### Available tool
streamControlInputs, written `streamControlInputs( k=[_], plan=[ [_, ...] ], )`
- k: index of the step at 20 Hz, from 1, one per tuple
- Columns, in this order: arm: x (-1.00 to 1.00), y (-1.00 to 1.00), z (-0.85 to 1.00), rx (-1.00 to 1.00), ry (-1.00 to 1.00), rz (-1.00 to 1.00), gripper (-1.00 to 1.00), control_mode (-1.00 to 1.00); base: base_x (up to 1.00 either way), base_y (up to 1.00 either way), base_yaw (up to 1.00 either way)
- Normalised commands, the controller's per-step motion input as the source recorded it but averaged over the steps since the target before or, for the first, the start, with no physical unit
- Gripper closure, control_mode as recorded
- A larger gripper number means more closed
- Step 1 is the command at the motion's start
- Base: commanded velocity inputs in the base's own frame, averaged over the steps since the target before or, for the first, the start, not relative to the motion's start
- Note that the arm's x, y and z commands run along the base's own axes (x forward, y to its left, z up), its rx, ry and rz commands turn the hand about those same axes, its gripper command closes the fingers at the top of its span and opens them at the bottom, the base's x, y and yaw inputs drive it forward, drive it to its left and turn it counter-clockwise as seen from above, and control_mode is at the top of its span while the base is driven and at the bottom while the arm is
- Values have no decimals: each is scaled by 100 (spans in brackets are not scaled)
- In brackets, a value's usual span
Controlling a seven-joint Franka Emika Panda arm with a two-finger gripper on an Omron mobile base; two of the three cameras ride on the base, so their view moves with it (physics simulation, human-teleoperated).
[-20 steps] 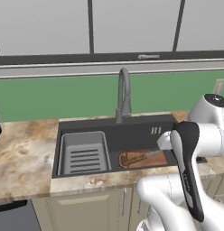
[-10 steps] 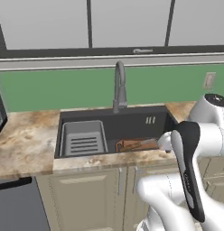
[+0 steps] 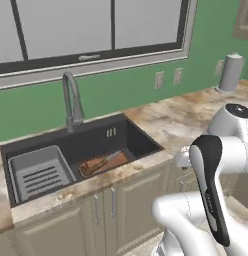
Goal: Move the cutting board and knife to the sink. Then move spray from the cabinet to the counter.
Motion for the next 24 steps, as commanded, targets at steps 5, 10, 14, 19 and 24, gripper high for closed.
streamControlInputs(
  k=[5, 10, 14, 19, 24],
  plan=[
    [0, 0, 0, 0, 0, 0, -100, 100, 0, 11, -93],
    [0, 0, 0, 0, 0, 0, -100, 100, 0, 7, -99],
    [0, 0, 0, 0, 0, 0, -100, 100, 0, 6, -100],
    [0, 0, 0, 0, 0, 0, -100, 100, 0, 6, -100],
    [0, 0, 0, 0, 0, 0, -100, 100, 0, 9, -98]
  ],
)
